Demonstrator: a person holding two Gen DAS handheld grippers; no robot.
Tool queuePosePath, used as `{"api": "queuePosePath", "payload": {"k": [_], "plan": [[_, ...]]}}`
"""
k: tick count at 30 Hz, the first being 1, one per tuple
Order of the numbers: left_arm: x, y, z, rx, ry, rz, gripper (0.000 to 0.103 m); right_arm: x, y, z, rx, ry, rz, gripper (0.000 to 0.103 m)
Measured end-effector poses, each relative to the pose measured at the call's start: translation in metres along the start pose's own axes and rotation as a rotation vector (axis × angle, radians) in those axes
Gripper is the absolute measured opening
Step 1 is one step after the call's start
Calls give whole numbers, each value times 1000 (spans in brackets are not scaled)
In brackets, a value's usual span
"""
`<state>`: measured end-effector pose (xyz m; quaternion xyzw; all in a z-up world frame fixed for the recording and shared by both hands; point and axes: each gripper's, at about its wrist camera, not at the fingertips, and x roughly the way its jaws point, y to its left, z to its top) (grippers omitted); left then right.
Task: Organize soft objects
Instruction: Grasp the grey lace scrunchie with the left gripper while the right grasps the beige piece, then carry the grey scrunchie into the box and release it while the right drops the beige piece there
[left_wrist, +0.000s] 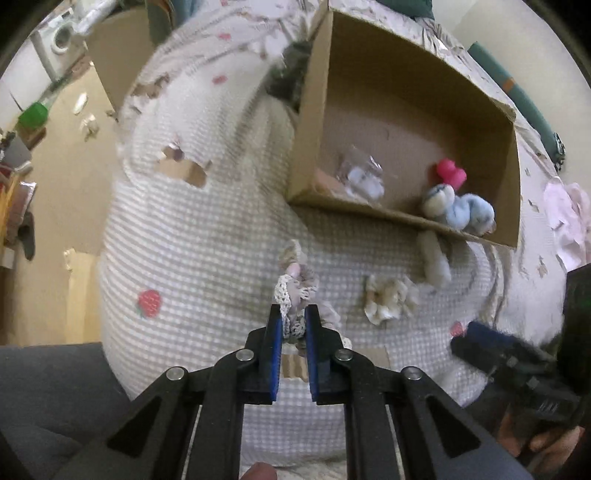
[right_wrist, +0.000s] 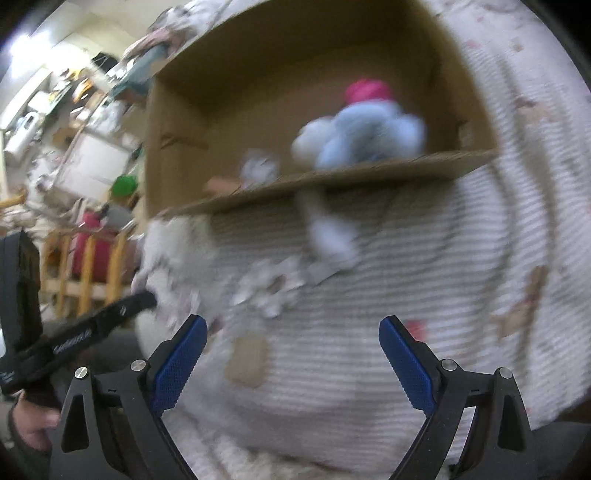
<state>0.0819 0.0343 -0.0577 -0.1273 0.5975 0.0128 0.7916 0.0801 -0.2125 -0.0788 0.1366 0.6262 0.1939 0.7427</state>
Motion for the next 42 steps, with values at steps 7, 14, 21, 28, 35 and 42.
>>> {"api": "queuePosePath", "payload": {"k": [7,14,21,28,35,42], "plan": [[4,5,3,32,-17,20,11,56,36,-13,-112,187,22,68],[10,2,3,49,-18,34,11,74,47,-29,-165,214,4,18],[9,4,2,48,-27,48,11,31,41,-34,-182,99,26,13],[1,4,3,48,-61,60,11,-10,29,-29,-181,-6,10,13],[-43,-7,20,61,-157,37,11,-73,18,-4,-137,-175,34,13],[-83,-31,47,137,-282,38,11,-121,18,30,-119,-304,65,13]]}}
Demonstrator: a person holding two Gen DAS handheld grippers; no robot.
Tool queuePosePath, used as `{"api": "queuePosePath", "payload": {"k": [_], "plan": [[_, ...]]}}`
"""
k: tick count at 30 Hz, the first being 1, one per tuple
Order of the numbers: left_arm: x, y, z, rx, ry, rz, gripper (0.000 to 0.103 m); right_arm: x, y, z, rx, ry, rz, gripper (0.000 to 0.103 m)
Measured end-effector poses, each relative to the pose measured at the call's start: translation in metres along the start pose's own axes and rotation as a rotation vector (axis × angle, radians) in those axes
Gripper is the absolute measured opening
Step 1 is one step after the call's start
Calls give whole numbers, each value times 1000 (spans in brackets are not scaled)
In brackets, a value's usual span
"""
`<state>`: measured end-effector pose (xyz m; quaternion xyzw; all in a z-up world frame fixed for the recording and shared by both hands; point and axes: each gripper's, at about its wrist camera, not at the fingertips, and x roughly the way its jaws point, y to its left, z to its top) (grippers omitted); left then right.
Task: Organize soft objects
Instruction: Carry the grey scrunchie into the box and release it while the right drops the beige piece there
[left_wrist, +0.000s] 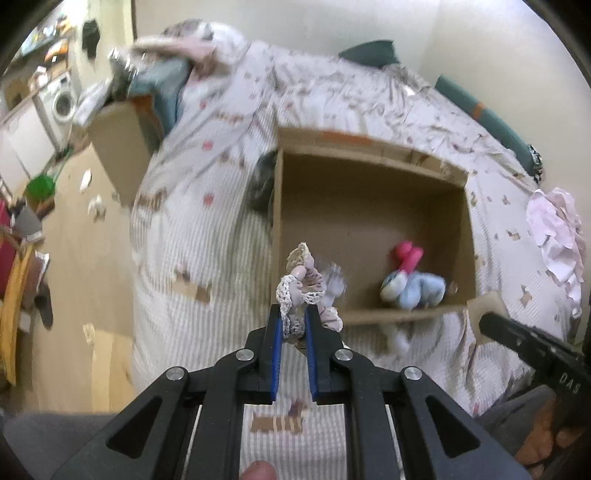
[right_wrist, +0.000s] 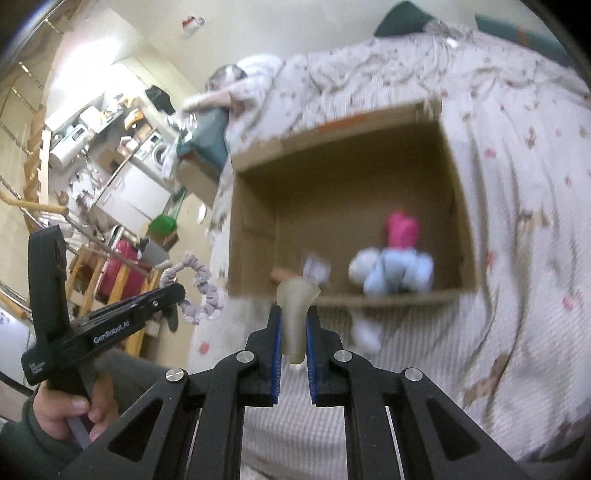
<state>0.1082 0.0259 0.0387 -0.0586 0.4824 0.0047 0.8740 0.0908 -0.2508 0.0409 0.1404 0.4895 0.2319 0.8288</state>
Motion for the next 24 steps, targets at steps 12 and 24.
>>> {"api": "queuePosePath", "payload": {"k": [12,24], "plan": [[36,-30,53,120,-47,28,11,26,-12,61,-31,-87,-85,13],[119,-45,43,135,53,-47,11,75,-50,54,55,-17,-103,13]]}}
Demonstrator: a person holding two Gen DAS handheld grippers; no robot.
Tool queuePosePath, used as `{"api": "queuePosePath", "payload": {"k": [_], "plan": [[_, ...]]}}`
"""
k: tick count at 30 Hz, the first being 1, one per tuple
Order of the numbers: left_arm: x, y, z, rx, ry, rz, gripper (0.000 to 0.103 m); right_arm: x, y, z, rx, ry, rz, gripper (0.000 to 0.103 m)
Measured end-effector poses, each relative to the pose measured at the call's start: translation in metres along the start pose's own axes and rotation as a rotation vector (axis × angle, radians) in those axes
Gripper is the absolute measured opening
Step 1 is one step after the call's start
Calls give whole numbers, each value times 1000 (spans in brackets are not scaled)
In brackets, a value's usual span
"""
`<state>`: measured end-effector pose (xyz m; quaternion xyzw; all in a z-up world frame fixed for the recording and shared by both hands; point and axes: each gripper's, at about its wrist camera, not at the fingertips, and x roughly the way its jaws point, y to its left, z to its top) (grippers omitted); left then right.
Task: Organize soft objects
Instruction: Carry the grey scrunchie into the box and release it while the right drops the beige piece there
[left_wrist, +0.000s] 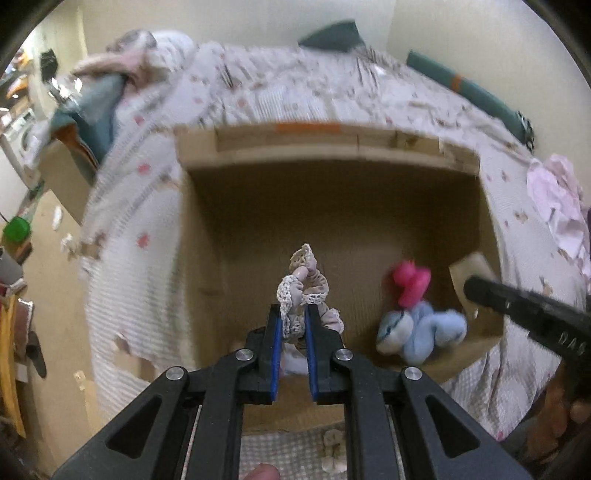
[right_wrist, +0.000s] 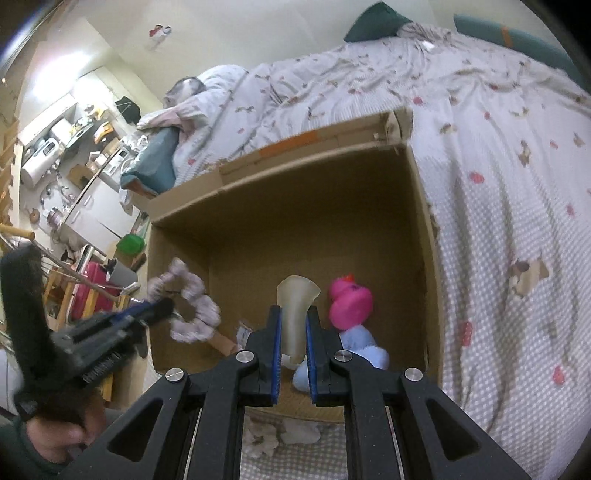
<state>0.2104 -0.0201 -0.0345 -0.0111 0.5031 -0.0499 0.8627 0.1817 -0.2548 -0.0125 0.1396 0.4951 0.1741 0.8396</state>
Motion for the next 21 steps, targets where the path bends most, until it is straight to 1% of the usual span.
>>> {"api": "queuePosePath", "payload": {"k": [2,5,11,15,17,18,19,20,21], "plan": [[7,-3,-4,11,11,-4,11,7,0,-1,-5,16,-8,13],[10,-6,-6,41,-14,34,11,16,2,-2,-12,33,-21,13],[10,0,-10,39,-36,63,11,29,2,-6,-19,75,-43,14],[9,2,-8,42,-45,56,13,32,2,-7,-25,85,-58,14],[7,1,-9,45,-56,53,14,31,3,-6,-24,73,-63,17],[6,0,-8,47,-62,51,20,30,3,-6,-22,64,-61,18],[5,-1,-8,50,-66,50,33,30,2,-5,-20,58,-56,18],[4,-2,-8,56,-71,56,42,29,2,-5,-16,53,-50,18],[3,-3,-8,58,-74,60,63,28,1,-4,-12,49,-47,18]]}}
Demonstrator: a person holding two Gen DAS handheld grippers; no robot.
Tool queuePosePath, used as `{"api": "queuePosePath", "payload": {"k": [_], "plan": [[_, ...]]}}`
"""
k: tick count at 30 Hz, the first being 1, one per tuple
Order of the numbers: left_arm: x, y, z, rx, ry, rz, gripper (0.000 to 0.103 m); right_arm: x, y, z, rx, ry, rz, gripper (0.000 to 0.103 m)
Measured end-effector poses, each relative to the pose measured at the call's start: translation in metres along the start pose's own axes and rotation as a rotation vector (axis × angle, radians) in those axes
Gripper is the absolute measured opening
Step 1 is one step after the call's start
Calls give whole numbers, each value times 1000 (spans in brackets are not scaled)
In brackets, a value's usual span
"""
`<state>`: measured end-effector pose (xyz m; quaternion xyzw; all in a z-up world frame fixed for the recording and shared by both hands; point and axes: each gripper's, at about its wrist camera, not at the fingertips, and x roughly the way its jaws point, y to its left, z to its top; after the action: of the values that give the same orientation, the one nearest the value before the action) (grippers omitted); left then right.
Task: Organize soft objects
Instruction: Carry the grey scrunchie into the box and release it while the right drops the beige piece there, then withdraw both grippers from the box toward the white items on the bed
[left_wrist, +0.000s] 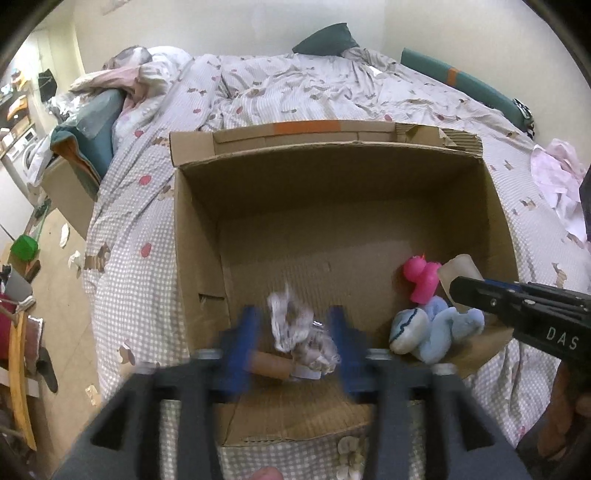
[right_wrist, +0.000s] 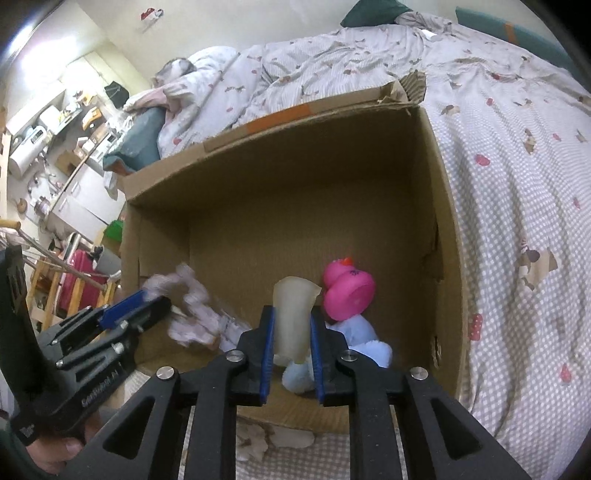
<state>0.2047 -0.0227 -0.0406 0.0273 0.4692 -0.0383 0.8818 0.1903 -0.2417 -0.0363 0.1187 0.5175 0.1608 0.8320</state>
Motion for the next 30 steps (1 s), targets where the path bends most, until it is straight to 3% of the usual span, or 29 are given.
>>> {"api": "queuePosePath", "payload": {"k": [1,3,5,7,9,10,11,14,30], "plan": [[-1,-1,0,2,-3,0,68,-1,0,0,3,-4,3,18],[-1,-2,-1,11,3,-3,68,-2,-1,1,9,-6,11,20],[-1,-4,-1,17,5,-1,68,-2,-3,1,19,-10,25,28],[-2,-4,-1,16,0,-1,77,-4,-4,2,31,-17,45,33],[-3,-4,0,8,-3,-3,83,-7,-5,3,42,-26,51,62],[-4,-3,0,2,-5,-5,84,-9,-6,3,53,-39,59,86],[-4,-3,0,-4,-3,-5,84,-13,-7,3,66,-61,68,92],[-5,-2,-1,-8,-1,1,85,-18,-9,6,75,-90,64,92],[-21,8,-12,-40,4,20,86,-19,-3,1,40,-72,18,92]]}}
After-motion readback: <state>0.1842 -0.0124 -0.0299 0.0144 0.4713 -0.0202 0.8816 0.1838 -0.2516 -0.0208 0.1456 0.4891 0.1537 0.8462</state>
